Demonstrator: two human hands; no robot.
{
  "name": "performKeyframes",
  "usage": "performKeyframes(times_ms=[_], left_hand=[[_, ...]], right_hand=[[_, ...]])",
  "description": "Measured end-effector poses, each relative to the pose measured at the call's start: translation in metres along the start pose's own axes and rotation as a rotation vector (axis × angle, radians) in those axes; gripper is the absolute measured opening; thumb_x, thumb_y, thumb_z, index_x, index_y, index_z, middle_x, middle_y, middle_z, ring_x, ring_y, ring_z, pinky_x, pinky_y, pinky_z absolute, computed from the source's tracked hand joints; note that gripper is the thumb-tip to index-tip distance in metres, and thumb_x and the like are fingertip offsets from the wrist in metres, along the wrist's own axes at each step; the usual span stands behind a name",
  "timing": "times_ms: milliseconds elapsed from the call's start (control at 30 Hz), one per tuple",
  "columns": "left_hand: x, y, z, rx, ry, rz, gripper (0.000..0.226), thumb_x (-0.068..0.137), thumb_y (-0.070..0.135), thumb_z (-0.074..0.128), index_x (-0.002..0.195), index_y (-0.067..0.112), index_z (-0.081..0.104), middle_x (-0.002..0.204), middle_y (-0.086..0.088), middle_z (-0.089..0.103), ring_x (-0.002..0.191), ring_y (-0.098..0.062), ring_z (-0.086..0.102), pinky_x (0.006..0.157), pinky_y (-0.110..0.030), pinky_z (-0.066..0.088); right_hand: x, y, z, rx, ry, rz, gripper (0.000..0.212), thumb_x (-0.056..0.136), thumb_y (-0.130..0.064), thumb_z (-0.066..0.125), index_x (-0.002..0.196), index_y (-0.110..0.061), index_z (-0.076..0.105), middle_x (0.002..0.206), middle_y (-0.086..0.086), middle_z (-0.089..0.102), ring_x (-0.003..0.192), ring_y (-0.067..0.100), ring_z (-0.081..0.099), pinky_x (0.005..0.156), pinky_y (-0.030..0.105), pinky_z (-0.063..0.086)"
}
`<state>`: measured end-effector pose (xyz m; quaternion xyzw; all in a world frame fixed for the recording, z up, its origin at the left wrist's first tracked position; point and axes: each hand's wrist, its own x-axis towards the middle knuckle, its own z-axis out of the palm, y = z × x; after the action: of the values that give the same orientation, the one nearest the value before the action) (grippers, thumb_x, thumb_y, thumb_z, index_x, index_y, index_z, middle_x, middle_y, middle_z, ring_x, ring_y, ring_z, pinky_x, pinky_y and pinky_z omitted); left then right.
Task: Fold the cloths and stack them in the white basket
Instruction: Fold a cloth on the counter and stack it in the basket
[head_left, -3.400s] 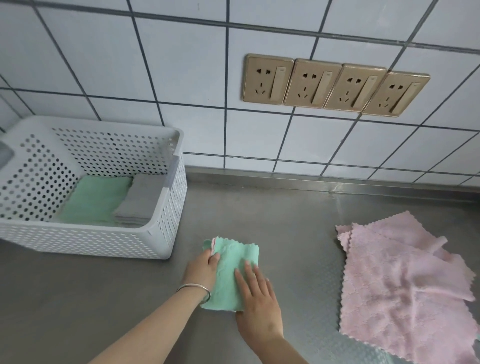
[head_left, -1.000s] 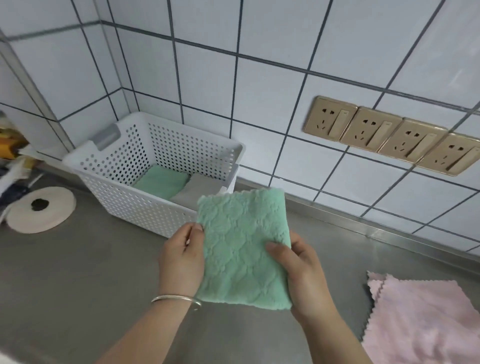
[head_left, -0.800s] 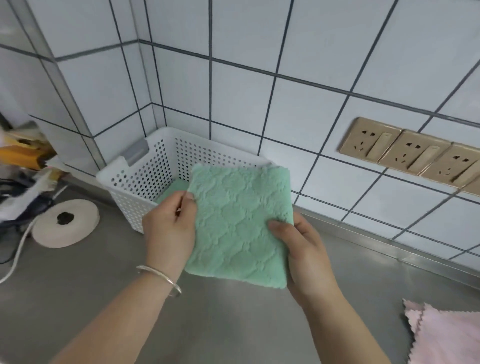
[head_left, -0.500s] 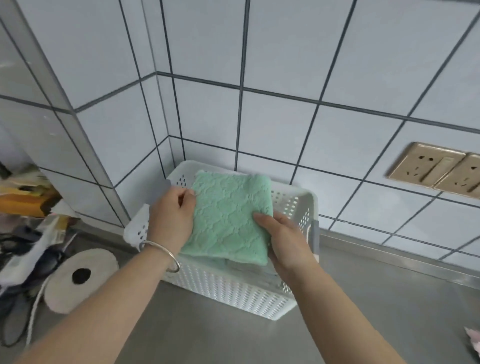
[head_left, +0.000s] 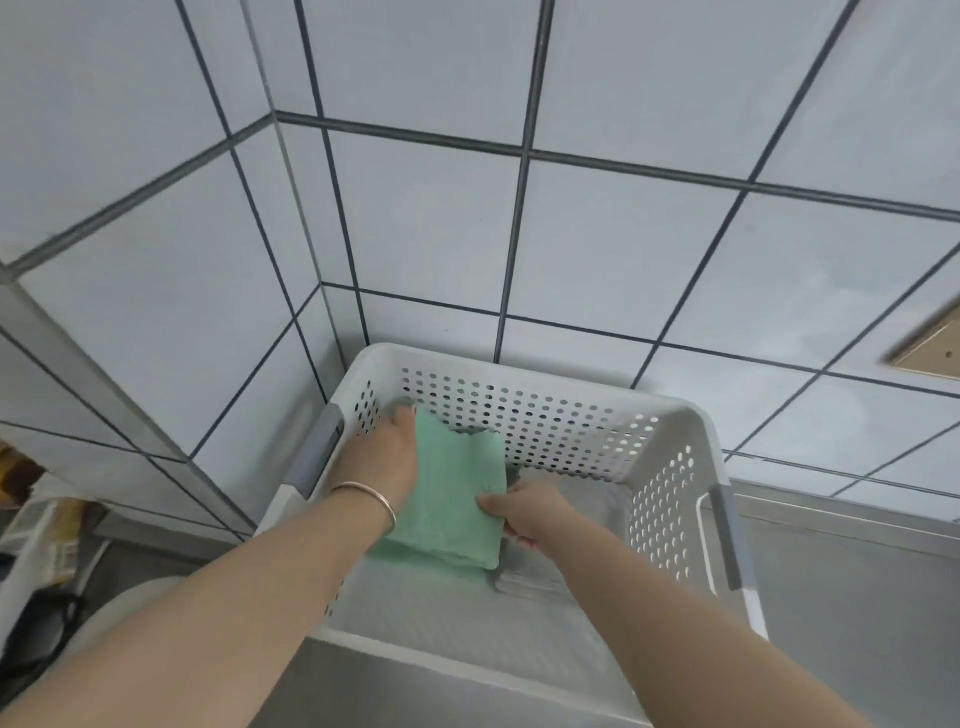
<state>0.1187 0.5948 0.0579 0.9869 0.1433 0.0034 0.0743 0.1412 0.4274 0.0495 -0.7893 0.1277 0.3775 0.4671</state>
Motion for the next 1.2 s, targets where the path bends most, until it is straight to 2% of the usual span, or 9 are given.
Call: performKeyframes(times_ms=[233,333,433,600,800,900,1033,1133,1200], left_hand=[[0.016,-0.002,0.029,0.165,-0.293,-0.011,0.042,0.088,-0.004,0.026,0.13,0.003,0.03,0.104,-0.013,0.062,0.091,-0.028,0.062,0.069,-0.035,0.044],[0.023,0.001,0.037,0.212,-0.317,0.019,0.044,0.088,-0.007,0.026,0.132,0.001,0.031,0.108,-0.014,0.063,0.093,-0.028,0.063,0.066,-0.033,0.042],[0.03,0.002,0.047,0.246,-0.337,0.028,0.045,0.088,-0.008,0.026,0.132,0.001,0.032,0.113,-0.016,0.062,0.098,-0.03,0.063,0.071,-0.034,0.046],[0.032,0.001,0.067,0.286,-0.361,0.022,0.043,0.09,-0.007,0.026,0.131,0.002,0.036,0.117,-0.014,0.061,0.103,-0.029,0.061,0.08,-0.036,0.048],[0.032,0.01,0.065,0.577,-0.483,0.103,0.037,0.094,-0.001,0.03,0.125,0.004,0.05,0.124,-0.008,0.06,0.112,-0.023,0.059,0.089,-0.032,0.049],[0.033,0.027,0.046,0.688,-0.528,0.185,0.033,0.093,0.003,0.035,0.113,0.013,0.06,0.112,0.0,0.063,0.103,-0.018,0.059,0.08,-0.026,0.048],[0.017,0.081,-0.01,0.613,-0.407,0.259,0.023,0.089,0.019,0.043,0.1,0.021,0.064,0.091,0.002,0.063,0.081,-0.019,0.057,0.067,-0.028,0.044],[-0.014,0.117,-0.069,0.569,-0.234,0.383,0.022,0.088,0.019,0.044,0.099,0.025,0.063,0.095,0.002,0.067,0.085,-0.021,0.063,0.072,-0.028,0.049],[-0.031,0.139,-0.086,0.416,-0.081,0.513,0.011,0.08,0.017,0.055,0.089,0.019,0.061,0.075,-0.004,0.06,0.076,-0.027,0.063,0.071,-0.032,0.054]], right_hand=[[0.035,0.01,0.025,-0.107,0.048,0.057,0.023,0.085,-0.022,0.067,0.076,-0.01,0.049,0.098,0.011,0.063,0.091,0.026,0.066,0.075,0.033,0.057],[0.04,0.012,0.03,-0.254,0.098,0.053,0.026,0.086,-0.027,0.065,0.078,-0.008,0.049,0.079,0.009,0.059,0.071,0.026,0.063,0.074,0.037,0.058],[0.046,0.016,0.031,-0.353,0.129,0.048,0.033,0.086,-0.031,0.063,0.102,-0.004,0.054,0.095,0.013,0.066,0.087,0.029,0.067,0.077,0.044,0.058],[0.054,0.021,0.033,-0.462,0.155,0.05,0.025,0.084,-0.027,0.06,0.1,-0.008,0.056,0.11,0.014,0.066,0.099,0.029,0.065,0.084,0.041,0.056],[0.053,0.01,0.026,-0.764,0.16,-0.062,0.033,0.096,-0.02,0.044,0.122,-0.003,0.055,0.126,0.013,0.057,0.115,0.027,0.056,0.09,0.033,0.047],[0.04,-0.005,0.015,-0.831,0.092,-0.106,0.029,0.098,-0.021,0.042,0.115,-0.004,0.057,0.117,0.011,0.06,0.107,0.025,0.059,0.084,0.032,0.049],[-0.002,-0.033,-0.013,-0.777,0.036,-0.226,0.022,0.095,-0.019,0.044,0.088,-0.003,0.058,0.083,0.01,0.055,0.092,0.028,0.06,0.069,0.031,0.05],[-0.065,-0.043,-0.048,-0.69,0.119,-0.421,0.023,0.093,-0.013,0.045,0.103,0.0,0.061,0.094,0.016,0.06,0.102,0.033,0.06,0.075,0.036,0.047],[-0.112,-0.028,-0.08,-0.614,0.339,-0.496,0.023,0.092,-0.013,0.045,0.106,-0.003,0.06,0.104,0.015,0.062,0.102,0.032,0.058,0.07,0.031,0.039]])
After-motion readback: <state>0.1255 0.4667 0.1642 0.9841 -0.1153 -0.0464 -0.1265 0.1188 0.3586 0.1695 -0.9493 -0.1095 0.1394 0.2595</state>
